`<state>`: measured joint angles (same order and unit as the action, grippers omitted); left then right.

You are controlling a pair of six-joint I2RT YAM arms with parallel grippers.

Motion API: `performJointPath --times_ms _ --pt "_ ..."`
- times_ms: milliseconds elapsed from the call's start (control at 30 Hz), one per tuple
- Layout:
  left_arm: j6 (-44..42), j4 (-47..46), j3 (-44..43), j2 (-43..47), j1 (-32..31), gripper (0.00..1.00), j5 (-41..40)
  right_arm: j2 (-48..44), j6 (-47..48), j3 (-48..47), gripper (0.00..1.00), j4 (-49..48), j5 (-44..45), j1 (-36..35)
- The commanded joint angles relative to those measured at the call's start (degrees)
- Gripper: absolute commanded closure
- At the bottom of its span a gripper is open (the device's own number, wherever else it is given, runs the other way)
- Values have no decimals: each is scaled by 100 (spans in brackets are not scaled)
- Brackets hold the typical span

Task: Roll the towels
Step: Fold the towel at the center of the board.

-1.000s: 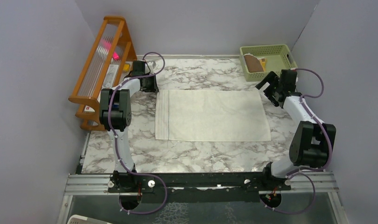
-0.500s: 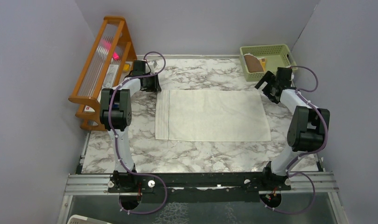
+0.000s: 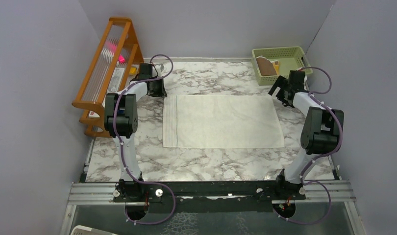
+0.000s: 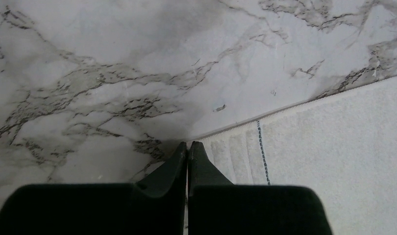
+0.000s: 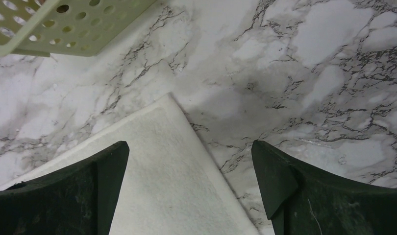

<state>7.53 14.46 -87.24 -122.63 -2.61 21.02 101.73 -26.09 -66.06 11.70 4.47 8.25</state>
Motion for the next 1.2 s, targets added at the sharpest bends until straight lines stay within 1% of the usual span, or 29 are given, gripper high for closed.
performJointPath --times_ms 0,67,167,267,367,467,567,767,933,1167 --pt "-152 383 124 559 203 100 -506 238 679 -149 5 -124 186 -21" --pt "-164 383 139 659 259 100 -506 411 984 -284 8 -30 256 -118" --pt "-172 402 77 674 261 100 -468 825 1327 -735 15 286 338 -281" --pt "-168 455 -68 592 261 100 -401 1196 1624 -1062 19 383 8 -289" --pt "-157 488 -200 498 261 100 -315 1253 1950 -1078 21 137 -515 -289" --pt "-137 525 -289 407 261 100 -233 1323 2129 -1172 26 -3 -844 -297" --pt "-129 536 -273 373 261 100 -206 1444 2257 -1342 32 105 -783 -306" --pt "-153 545 -265 333 261 100 -205 1525 2414 -1332 34 -57 -790 -424" --pt "-167 561 -268 327 261 100 -213 1751 2602 -1472 37 -28 -525 -666" --pt "-204 576 -244 336 261 100 -253 1957 2669 -1618 45 -29 -471 -761"
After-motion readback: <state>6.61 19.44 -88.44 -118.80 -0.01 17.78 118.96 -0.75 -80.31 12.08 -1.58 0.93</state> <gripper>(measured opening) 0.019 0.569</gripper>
